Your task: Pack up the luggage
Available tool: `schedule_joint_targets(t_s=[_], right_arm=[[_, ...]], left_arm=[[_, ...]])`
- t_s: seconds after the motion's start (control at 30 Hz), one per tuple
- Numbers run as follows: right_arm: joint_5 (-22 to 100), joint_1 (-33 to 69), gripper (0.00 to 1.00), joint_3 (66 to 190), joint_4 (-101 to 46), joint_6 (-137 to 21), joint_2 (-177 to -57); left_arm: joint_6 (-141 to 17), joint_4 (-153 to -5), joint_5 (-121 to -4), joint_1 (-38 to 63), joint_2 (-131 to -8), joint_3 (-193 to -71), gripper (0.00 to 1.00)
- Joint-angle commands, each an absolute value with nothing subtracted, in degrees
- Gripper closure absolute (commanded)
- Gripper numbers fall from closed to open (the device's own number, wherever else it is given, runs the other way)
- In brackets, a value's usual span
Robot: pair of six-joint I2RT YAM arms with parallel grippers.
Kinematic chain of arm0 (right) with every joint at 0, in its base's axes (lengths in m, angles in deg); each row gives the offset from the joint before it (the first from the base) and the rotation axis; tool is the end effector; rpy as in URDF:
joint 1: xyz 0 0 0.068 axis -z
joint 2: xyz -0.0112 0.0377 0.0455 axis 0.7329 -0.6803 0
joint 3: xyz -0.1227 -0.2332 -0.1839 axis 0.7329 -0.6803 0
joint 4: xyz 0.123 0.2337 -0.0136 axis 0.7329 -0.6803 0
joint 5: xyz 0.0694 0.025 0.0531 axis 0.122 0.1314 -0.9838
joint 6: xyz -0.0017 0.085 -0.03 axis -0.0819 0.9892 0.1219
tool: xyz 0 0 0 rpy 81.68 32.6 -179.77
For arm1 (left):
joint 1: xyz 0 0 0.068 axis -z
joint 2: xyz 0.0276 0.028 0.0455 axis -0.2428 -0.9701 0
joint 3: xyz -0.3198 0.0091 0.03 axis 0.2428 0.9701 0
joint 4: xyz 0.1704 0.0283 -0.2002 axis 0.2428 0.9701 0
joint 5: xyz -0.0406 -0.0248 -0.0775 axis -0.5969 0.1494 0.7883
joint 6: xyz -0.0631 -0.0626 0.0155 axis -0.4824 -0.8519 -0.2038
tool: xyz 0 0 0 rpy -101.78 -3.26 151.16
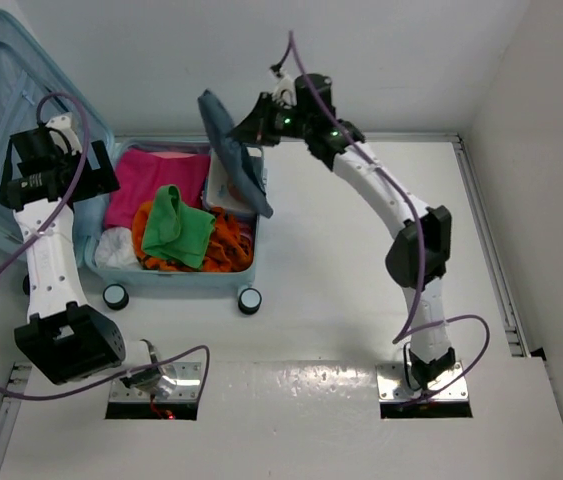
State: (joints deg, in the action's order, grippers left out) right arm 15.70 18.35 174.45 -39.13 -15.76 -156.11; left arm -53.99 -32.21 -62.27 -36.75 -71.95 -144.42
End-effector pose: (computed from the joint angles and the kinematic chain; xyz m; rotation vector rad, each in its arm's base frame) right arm 0.4747 0.3089 0.4261 -0.1061 1.9668 1.4219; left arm 0.2929 0.1098 0.4174 -0.4270 2.1730 0.0208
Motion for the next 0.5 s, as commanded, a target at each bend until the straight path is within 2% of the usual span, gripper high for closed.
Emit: schedule_joint_targets(t_s=[0.0, 0.47], right_arm=[[15.1, 15.1, 1.00, 176.0, -34.3, -10.5, -159.9], [18.8, 0.0, 1.00, 183.1, -24.7, -2.6, -171.6]], left_arm=[[-54.3, -32.7, -58.4, -38.7, -68.3, -144.5, 0.01], [-52.2, -31.0, -54.6, -46.6, -60.9, -140.6, 0.01]])
